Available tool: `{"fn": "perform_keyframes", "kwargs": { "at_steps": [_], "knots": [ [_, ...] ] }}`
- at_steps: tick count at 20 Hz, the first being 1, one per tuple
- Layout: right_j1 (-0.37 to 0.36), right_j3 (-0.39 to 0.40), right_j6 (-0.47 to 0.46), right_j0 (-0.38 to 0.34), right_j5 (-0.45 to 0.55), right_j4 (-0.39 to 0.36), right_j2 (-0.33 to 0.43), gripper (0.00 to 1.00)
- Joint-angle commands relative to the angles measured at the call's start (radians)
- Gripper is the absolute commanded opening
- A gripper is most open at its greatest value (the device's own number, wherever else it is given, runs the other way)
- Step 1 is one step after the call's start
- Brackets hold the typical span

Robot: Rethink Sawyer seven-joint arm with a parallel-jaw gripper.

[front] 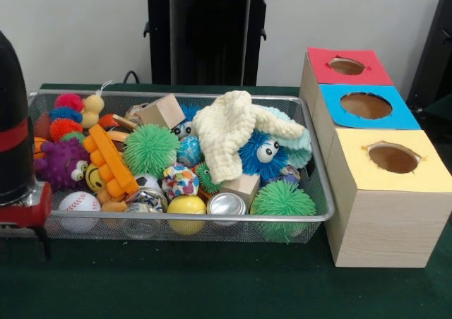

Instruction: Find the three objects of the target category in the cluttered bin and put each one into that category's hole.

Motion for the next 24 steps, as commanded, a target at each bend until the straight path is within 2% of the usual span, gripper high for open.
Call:
{"fn": "perform_keyframes", "kwargs": {
  "at_steps": [1, 9, 15, 24],
  "knots": [
    [-0.121, 0.117, -0.290, -0.032, 0.086, -0.017, -0.012, 1.00],
    [-0.149, 0.161, -0.290, -0.047, 0.079, -0.017, -0.002, 1.00],
    [-0.169, 0.260, -0.259, -0.082, -0.007, -0.025, 0.001, 1.00],
    [-0.178, 0.316, -0.240, -0.107, -0.048, -0.048, 0.008, 1.00]
  ]
}}
